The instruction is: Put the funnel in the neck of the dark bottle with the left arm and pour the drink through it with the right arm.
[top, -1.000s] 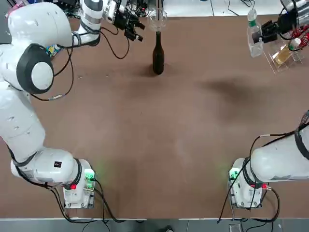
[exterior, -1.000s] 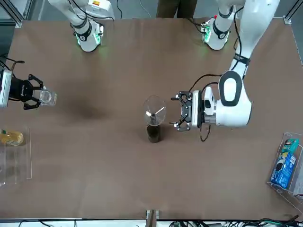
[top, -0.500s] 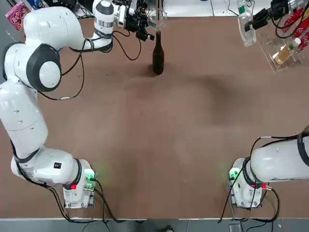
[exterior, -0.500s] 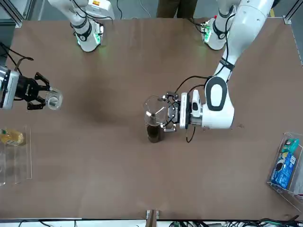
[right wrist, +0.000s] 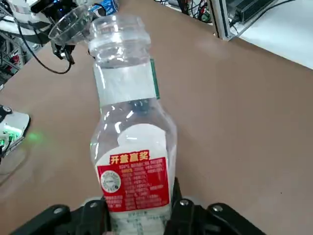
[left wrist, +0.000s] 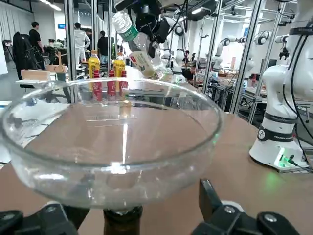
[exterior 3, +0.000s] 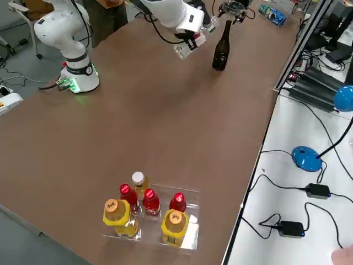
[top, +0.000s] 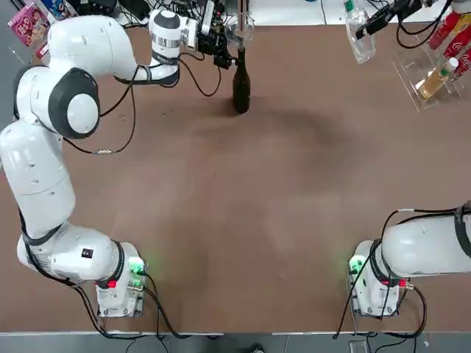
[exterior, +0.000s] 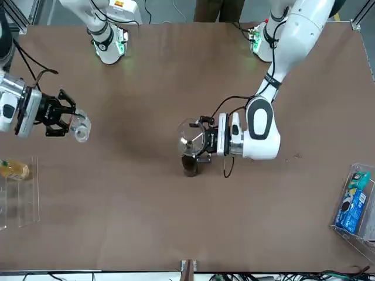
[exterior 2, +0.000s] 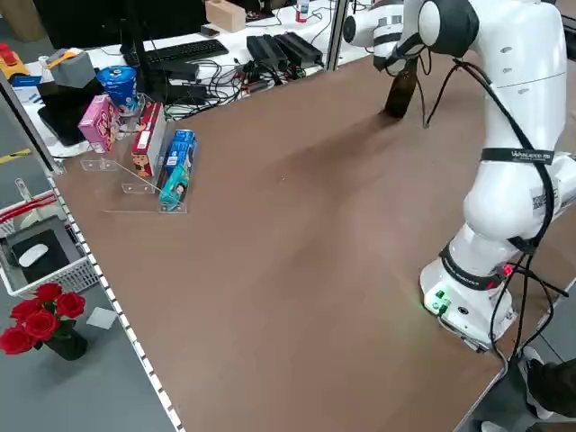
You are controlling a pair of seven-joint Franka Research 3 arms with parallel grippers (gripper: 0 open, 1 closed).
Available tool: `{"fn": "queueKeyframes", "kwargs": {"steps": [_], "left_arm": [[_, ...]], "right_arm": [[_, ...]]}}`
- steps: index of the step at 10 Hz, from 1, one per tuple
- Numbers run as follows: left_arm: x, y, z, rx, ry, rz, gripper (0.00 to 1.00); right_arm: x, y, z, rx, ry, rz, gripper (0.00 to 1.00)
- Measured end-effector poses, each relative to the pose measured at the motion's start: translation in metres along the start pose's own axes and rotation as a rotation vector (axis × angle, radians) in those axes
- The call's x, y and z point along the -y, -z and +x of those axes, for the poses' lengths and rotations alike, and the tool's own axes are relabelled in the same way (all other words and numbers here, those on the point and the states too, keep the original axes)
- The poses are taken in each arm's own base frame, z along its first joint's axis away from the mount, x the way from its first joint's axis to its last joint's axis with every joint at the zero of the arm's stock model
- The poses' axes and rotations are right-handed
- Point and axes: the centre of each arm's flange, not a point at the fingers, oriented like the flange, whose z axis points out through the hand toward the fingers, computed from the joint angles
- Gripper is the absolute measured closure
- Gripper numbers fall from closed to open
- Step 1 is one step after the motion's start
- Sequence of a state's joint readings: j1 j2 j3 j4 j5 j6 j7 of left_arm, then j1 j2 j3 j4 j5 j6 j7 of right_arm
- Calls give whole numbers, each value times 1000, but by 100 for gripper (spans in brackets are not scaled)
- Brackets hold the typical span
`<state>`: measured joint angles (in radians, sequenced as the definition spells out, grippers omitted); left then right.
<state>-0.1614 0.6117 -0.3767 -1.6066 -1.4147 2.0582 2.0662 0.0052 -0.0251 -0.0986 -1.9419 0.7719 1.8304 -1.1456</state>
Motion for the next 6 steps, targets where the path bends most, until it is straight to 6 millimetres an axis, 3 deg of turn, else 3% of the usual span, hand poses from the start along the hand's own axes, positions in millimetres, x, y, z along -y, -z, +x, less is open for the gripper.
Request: {"fn": "queueKeyframes", "kwargs": {"steps": [4,6], "left_arm": [[2,2,3,-2,-13,4,15],[2,2,3,-2,-21,6,31]], "right_arm": [[35,-30,37,28,-58,-50,57],[38,-34,39,43,-96,-57,57]]}}
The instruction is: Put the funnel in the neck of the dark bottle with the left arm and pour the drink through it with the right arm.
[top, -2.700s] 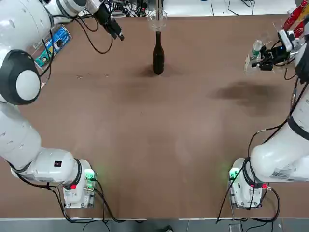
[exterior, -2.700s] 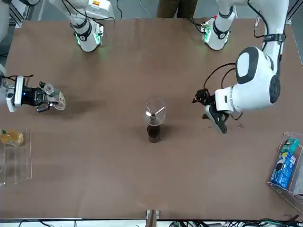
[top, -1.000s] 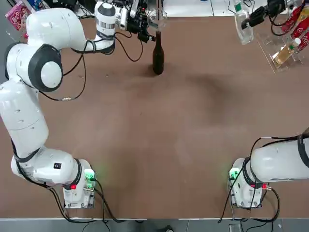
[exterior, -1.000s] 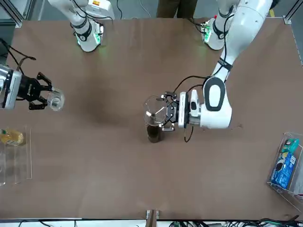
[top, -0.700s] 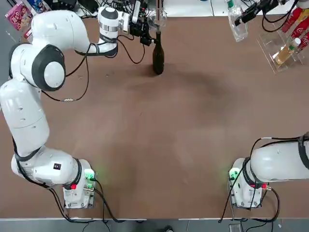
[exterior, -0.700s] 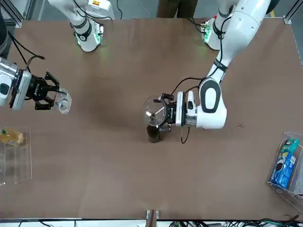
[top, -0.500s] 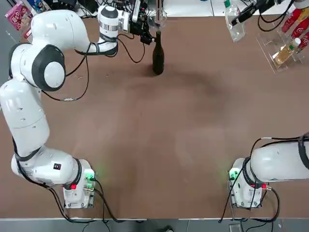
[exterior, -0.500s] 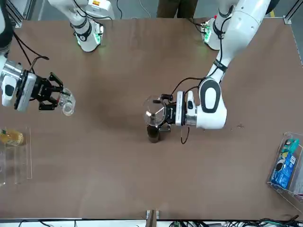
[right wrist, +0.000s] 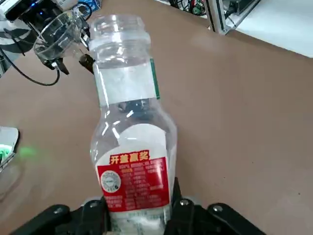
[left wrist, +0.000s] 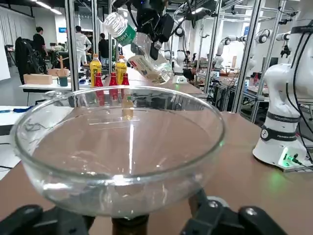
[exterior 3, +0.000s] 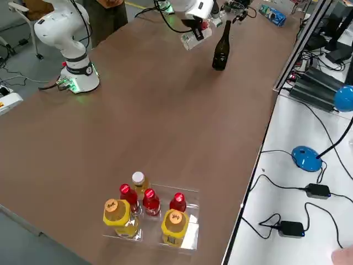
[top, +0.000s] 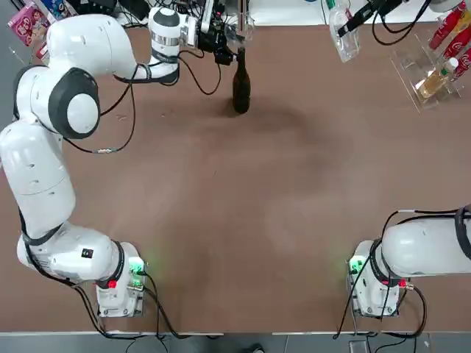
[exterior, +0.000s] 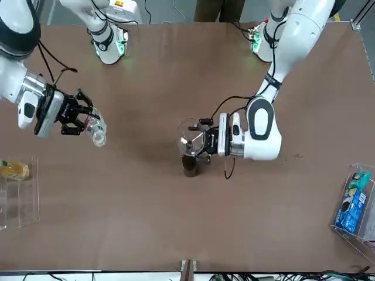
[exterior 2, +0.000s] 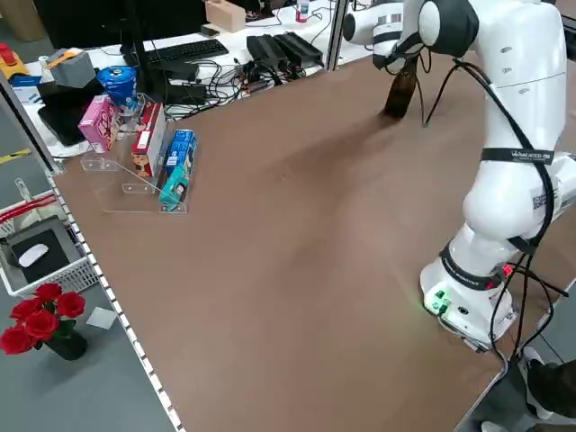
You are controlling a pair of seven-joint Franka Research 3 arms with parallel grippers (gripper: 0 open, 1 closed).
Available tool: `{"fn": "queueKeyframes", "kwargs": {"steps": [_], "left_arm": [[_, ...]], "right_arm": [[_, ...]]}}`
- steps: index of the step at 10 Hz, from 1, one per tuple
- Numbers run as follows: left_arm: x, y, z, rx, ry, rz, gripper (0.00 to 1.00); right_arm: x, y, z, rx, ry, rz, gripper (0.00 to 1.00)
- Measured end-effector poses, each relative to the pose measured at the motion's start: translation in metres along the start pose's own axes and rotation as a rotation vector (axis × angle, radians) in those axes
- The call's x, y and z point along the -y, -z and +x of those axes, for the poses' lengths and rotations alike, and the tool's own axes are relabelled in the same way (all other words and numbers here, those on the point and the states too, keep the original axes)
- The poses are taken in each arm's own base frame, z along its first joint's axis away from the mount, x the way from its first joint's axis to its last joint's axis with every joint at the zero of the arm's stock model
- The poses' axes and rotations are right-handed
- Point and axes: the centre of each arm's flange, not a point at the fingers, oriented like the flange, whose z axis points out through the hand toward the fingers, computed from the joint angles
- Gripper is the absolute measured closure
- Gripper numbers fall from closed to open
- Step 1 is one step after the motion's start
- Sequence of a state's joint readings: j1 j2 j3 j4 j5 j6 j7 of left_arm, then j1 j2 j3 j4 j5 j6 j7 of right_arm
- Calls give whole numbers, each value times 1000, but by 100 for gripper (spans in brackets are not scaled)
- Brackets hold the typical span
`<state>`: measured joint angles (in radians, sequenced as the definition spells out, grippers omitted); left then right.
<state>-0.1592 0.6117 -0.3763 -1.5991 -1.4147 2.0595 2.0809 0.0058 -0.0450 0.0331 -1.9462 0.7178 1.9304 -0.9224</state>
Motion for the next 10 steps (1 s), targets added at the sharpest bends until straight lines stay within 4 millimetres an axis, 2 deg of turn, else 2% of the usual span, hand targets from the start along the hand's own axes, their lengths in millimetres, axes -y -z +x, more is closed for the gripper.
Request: {"fn": "queueKeyframes", "kwargs": {"steps": [2,6,9,10], "left_arm": [[1,1,0,0,-21,3,40],[2,5,-1,2,-27,10,59],[4,7,2,1,-36,16,74],[5,7,2,1,-37,16,75]], "right_arm": [[16,-10,10,27,-47,-30,57],[87,-40,41,84,-153,-107,56],[132,-60,57,100,-238,-158,56],[148,-66,62,104,-272,-170,56]]}}
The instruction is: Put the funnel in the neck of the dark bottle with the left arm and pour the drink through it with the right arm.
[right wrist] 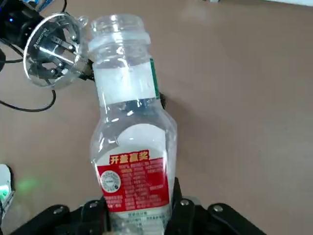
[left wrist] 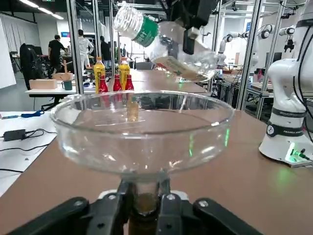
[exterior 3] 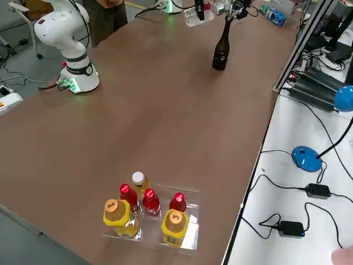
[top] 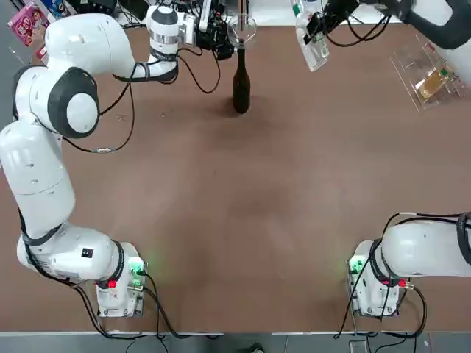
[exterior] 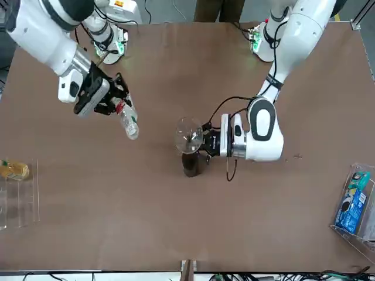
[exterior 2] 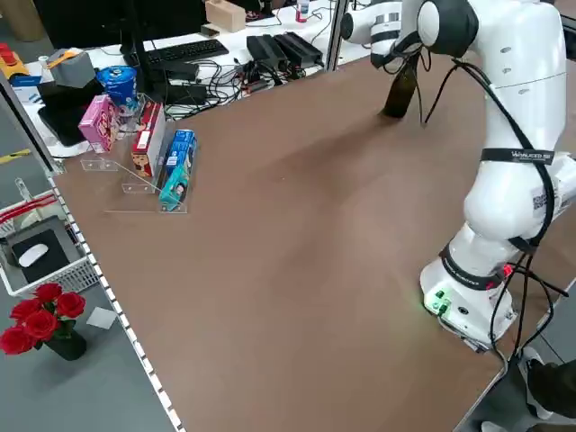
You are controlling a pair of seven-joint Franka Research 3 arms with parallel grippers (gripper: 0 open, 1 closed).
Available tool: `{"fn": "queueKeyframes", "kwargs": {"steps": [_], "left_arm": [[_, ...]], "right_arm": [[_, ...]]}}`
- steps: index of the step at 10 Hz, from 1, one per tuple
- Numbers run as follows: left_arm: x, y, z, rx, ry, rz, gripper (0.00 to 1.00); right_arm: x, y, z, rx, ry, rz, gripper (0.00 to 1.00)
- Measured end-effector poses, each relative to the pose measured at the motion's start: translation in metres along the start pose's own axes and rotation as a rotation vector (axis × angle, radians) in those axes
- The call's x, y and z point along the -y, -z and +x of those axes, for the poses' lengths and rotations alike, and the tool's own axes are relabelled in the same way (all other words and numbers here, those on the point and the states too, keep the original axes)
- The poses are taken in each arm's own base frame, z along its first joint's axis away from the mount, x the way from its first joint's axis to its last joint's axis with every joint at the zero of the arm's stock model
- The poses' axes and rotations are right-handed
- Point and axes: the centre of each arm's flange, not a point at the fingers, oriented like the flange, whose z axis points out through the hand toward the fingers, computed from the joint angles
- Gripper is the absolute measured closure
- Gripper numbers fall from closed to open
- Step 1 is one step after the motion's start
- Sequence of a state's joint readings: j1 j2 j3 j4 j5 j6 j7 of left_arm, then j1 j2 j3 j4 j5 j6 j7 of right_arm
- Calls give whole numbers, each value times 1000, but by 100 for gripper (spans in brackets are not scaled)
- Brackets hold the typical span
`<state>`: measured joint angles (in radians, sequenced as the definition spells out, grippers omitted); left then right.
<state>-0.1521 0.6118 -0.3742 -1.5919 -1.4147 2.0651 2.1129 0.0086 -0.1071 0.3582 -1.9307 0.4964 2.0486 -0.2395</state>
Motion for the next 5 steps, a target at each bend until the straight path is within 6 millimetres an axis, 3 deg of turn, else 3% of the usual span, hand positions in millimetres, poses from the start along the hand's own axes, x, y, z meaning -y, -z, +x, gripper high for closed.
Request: {"fn": "queueKeyframes", "kwargs": {"steps": [3,5], "left_arm": [[0,1,0,0,0,1,75],[0,1,0,0,0,1,75]], "right_arm": [[29,-5,0,9,-74,-15,56],[65,-14,-1,22,-128,-57,56]]}}
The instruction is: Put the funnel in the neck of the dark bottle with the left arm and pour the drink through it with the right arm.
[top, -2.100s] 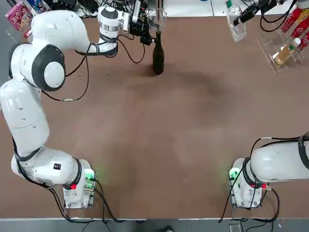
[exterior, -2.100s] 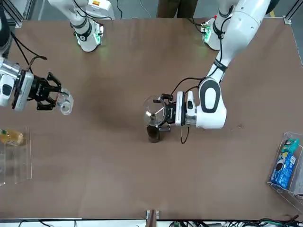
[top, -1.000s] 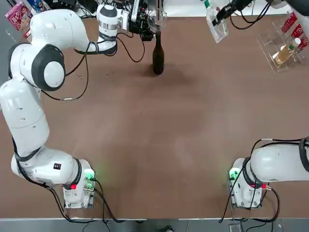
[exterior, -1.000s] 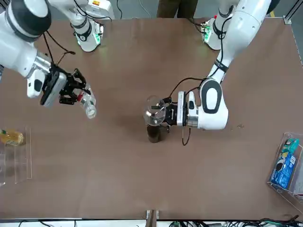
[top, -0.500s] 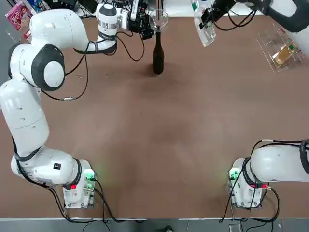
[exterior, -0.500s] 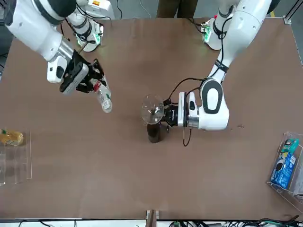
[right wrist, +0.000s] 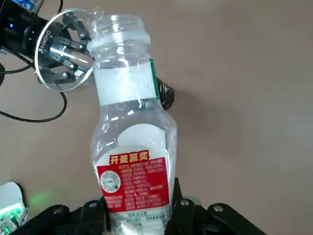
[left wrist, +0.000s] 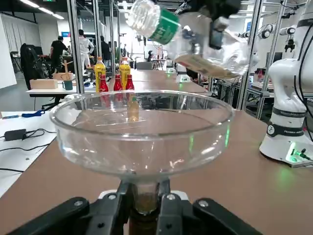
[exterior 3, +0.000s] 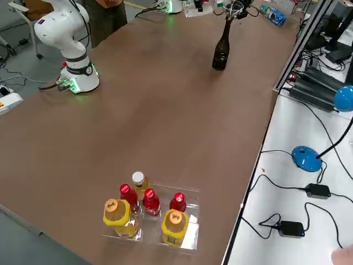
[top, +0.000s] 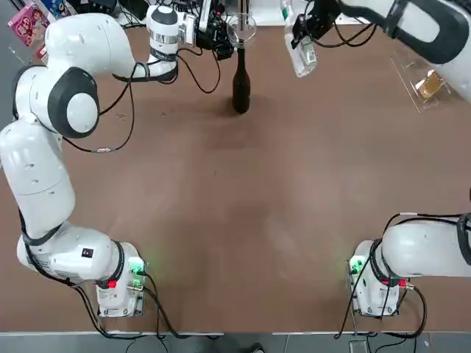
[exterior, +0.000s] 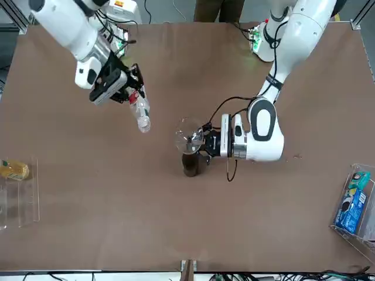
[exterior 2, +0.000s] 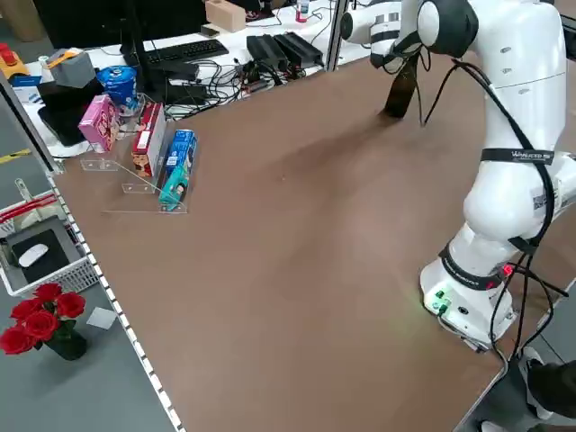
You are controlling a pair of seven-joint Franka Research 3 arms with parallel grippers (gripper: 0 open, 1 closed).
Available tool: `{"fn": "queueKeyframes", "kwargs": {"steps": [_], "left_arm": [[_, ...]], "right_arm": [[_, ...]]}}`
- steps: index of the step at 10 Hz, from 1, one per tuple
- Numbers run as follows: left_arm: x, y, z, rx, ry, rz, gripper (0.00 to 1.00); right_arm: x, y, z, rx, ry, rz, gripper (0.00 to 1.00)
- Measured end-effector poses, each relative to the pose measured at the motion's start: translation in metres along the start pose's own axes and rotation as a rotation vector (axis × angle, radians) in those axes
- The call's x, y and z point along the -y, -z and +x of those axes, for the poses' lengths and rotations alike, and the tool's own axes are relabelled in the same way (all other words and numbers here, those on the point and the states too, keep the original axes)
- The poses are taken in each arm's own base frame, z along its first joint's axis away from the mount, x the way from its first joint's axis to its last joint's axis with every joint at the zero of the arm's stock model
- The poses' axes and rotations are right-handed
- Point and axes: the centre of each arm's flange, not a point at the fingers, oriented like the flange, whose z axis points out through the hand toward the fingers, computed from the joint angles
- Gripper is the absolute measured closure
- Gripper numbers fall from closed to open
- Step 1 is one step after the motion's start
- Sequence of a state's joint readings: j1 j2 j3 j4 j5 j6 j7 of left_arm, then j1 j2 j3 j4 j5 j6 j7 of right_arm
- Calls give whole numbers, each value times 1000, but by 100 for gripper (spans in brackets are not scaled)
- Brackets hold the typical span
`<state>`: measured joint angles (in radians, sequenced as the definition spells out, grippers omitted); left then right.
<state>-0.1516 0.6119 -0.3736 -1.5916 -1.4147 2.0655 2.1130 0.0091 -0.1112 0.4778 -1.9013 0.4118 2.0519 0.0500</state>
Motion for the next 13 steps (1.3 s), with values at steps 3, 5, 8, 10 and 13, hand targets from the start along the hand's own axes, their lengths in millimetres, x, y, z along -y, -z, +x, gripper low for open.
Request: {"fn": "queueKeyframes", "kwargs": {"steps": [3,5,8,10,13], "left_arm": [[0,0,-1,-1,2,1,75],[1,0,-1,-3,3,2,75],[1,0,-3,-11,11,6,75],[2,0,-4,-15,13,7,75],[2,0,-4,-16,13,7,75]], "right_arm": [[47,-6,-10,-1,-76,-29,56],[77,-12,-19,-16,-128,-39,56],[123,-21,-27,-41,-159,-73,56],[128,-34,-15,-20,-195,-59,56],[128,-55,12,11,-256,-33,56]]}}
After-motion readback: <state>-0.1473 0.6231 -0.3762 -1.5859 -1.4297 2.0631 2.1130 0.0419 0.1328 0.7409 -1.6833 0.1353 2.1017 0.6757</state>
